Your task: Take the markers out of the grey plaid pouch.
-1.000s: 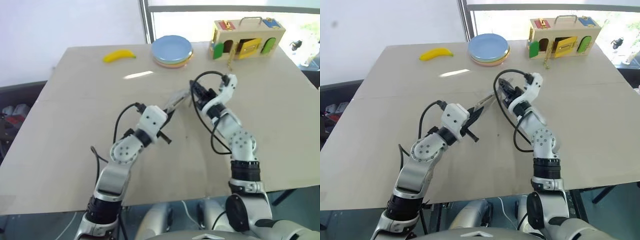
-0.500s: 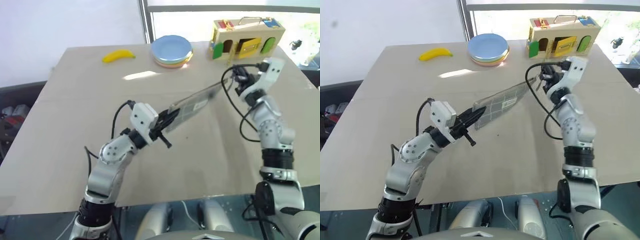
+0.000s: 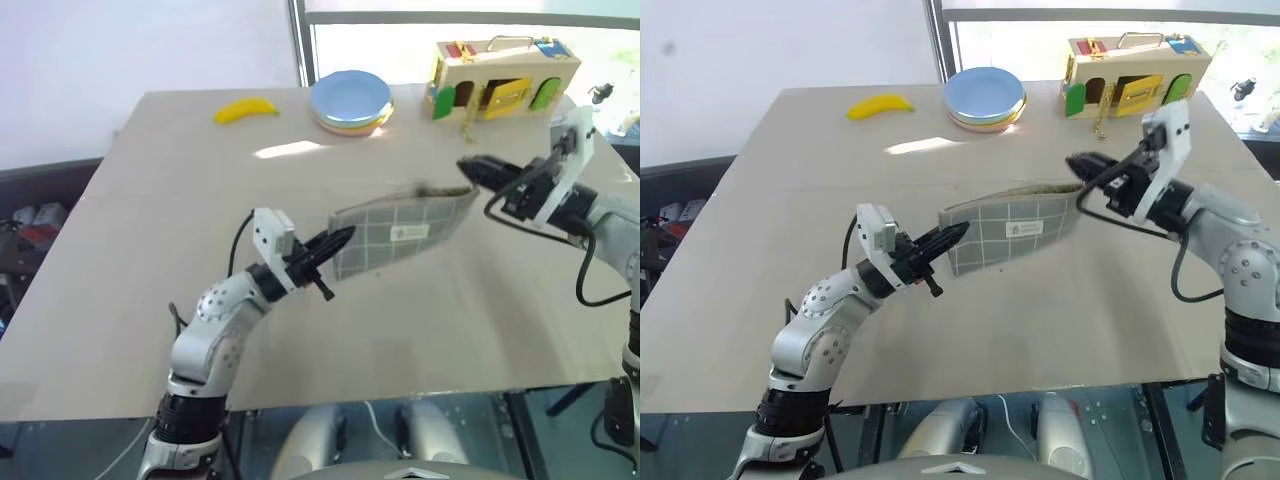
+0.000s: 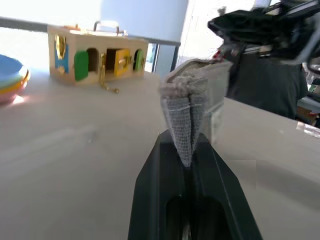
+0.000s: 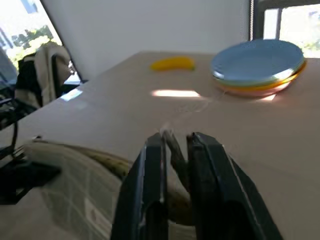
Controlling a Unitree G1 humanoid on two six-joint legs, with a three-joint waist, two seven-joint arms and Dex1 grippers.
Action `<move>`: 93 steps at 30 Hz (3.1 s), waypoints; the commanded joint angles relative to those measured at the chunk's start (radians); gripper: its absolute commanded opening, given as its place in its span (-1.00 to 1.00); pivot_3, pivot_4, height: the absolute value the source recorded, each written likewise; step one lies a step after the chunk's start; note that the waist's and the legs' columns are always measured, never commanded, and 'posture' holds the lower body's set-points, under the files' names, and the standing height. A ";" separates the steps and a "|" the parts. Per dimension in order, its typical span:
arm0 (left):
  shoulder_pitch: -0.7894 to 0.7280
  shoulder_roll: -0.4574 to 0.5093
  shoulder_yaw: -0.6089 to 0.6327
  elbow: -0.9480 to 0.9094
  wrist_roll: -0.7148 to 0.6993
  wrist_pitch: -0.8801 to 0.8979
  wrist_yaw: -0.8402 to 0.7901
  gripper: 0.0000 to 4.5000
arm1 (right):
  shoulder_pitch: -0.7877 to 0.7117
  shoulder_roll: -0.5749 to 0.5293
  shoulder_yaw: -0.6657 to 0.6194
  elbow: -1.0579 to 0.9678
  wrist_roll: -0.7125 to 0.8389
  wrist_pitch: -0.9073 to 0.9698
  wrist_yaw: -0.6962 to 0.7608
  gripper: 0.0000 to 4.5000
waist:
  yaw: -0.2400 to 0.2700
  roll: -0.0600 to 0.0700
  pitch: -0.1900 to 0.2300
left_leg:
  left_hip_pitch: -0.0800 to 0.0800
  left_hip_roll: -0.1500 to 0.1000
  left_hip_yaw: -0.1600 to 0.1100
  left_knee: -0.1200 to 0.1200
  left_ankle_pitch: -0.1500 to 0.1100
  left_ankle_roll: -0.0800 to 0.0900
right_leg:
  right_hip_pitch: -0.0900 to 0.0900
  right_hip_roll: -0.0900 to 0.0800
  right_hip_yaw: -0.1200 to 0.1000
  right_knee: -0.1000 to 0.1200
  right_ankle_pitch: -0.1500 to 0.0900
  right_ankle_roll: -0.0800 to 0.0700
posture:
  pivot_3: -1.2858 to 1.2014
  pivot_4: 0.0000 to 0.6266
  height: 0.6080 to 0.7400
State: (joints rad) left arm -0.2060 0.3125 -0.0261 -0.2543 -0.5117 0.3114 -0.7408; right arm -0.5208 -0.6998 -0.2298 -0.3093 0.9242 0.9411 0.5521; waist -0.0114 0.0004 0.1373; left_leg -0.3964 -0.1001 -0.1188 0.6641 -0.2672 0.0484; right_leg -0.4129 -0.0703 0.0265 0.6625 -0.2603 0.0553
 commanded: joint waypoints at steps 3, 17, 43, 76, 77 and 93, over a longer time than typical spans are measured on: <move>-0.029 0.001 -0.018 0.063 0.020 -0.099 -0.084 -1.00 | -0.031 -0.059 0.032 -0.045 -0.098 -0.102 0.077 0.46 | 0.001 0.000 0.000 | 0.000 0.000 0.000 0.000 0.000 0.000 | 0.000 0.000 0.000 0.000 0.000 0.000 | 0.03 -0.52 1.00; -0.009 -0.011 -0.047 0.171 0.045 -0.213 -0.192 -1.00 | -0.071 -0.147 0.233 -0.025 -0.257 -0.202 0.346 -0.83 | 0.003 0.000 0.000 | 0.000 0.000 -0.001 0.000 0.000 0.000 | 0.000 0.000 -0.001 -0.001 0.000 0.000 | 0.03 -0.52 1.00; 0.011 -0.028 -0.053 0.166 0.082 -0.239 -0.160 -1.00 | 0.018 -0.107 0.381 0.134 -0.576 -0.580 0.572 -0.98 | 0.005 -0.001 0.000 | -0.001 0.000 -0.001 0.001 0.000 0.000 | 0.000 0.000 -0.001 0.000 0.000 0.000 | 0.03 -0.52 1.00; 0.007 -0.047 -0.060 0.169 0.078 -0.219 -0.141 -1.00 | -0.218 -0.016 0.477 0.369 -0.889 -0.900 0.618 0.42 | 0.001 -0.001 0.000 | -0.001 0.000 -0.002 0.001 0.000 0.000 | 0.000 0.000 -0.001 0.000 0.000 0.000 | 0.03 -0.52 1.00; 0.005 -0.047 -0.058 0.171 0.077 -0.220 -0.142 -1.00 | -0.217 -0.022 0.464 0.346 -0.865 -0.863 0.627 0.42 | 0.001 -0.001 0.000 | -0.001 0.000 -0.002 0.001 0.000 0.000 | 0.000 0.000 -0.001 0.000 0.000 0.000 | 0.03 -0.52 1.00; -0.009 -0.051 -0.060 0.182 0.080 -0.220 -0.141 -1.00 | -0.159 -0.096 0.361 0.217 -0.713 -0.542 0.637 -0.98 | 0.004 -0.001 0.000 | -0.001 0.000 -0.002 0.001 0.000 0.000 | 0.000 0.000 -0.002 0.000 0.000 0.000 | 0.03 -0.52 1.00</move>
State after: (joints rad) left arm -0.2001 0.2637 -0.0882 -0.0628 -0.4236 0.1018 -0.8773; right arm -0.6824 -0.7800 0.1573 -0.0638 0.2005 0.3872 1.1963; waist -0.0072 -0.0002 0.1376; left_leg -0.3972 -0.1002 -0.1207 0.6654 -0.2672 0.0481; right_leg -0.4129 -0.0708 0.0250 0.6622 -0.2603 0.0553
